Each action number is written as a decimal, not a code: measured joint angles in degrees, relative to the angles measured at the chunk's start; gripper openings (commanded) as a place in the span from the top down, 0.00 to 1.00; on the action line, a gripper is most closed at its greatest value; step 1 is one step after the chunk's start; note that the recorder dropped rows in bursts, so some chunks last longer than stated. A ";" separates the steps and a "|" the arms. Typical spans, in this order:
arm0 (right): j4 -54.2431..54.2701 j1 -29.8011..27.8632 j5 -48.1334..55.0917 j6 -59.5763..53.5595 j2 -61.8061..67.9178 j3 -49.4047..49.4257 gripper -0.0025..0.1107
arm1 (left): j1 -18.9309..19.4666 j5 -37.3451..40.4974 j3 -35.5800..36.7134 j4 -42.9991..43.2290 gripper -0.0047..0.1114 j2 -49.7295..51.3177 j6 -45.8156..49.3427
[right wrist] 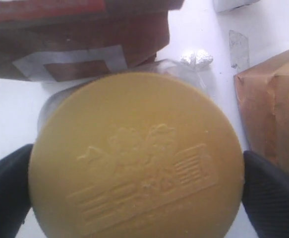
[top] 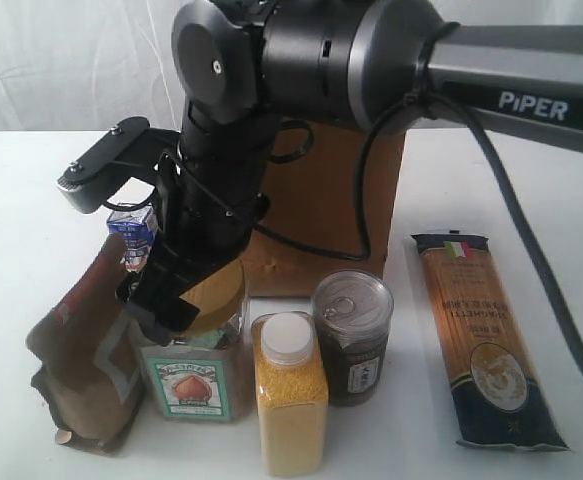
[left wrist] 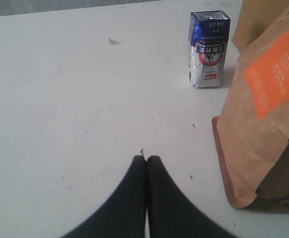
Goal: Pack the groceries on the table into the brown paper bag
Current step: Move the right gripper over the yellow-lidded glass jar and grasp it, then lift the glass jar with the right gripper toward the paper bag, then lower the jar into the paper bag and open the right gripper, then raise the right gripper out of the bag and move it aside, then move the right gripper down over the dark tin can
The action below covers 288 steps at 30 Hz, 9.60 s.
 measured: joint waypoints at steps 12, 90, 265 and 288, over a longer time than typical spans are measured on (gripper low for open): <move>0.32 0.00 -0.60 2.19 0.67 -0.13 0.96 | 0.00 0.00 0.00 0.00 0.96 0.00 0.00; -22.96 -6.27 6.28 14.59 -0.87 -28.17 0.98 | 0.00 0.00 0.00 0.00 0.96 0.00 0.00; -9.29 6.43 6.99 16.61 -15.23 -21.27 0.74 | 0.00 0.00 0.00 0.00 0.96 0.00 0.00; -10.66 8.62 1.30 33.82 -35.25 27.87 0.28 | 0.00 0.00 0.00 0.00 0.96 0.00 0.00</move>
